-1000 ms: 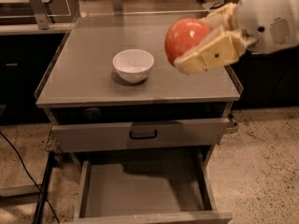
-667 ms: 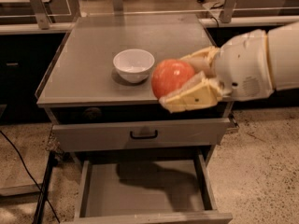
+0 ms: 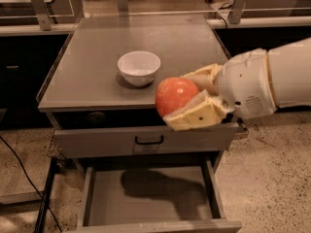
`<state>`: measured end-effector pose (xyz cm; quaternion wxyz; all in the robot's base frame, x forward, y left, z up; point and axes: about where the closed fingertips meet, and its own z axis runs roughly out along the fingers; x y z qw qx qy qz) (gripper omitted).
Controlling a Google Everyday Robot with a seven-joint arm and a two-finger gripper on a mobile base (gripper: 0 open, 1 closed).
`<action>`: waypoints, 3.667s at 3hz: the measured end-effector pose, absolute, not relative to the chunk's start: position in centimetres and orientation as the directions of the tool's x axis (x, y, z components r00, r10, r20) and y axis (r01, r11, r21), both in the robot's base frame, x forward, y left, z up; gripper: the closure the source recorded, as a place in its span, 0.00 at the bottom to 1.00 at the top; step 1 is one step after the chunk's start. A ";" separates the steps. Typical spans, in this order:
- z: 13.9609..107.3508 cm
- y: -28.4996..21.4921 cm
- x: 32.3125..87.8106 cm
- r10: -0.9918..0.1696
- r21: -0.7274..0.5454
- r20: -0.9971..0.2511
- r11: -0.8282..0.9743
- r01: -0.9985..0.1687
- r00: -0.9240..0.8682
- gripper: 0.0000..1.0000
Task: Place apple into middle drawer
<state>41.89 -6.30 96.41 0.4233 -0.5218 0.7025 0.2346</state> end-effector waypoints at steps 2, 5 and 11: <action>86.4 -4.9 40.0 -0.495 -0.039 -0.860 0.312 -0.949 -0.127 1.00; 68.3 -3.1 39.4 -0.506 0.022 -0.843 0.311 -0.950 -0.185 1.00; 45.3 -0.3 45.1 -0.497 0.041 -0.849 0.275 -0.960 -0.179 1.00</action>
Offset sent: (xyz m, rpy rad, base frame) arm -0.0314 0.0215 -0.1886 0.0856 0.1111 0.0572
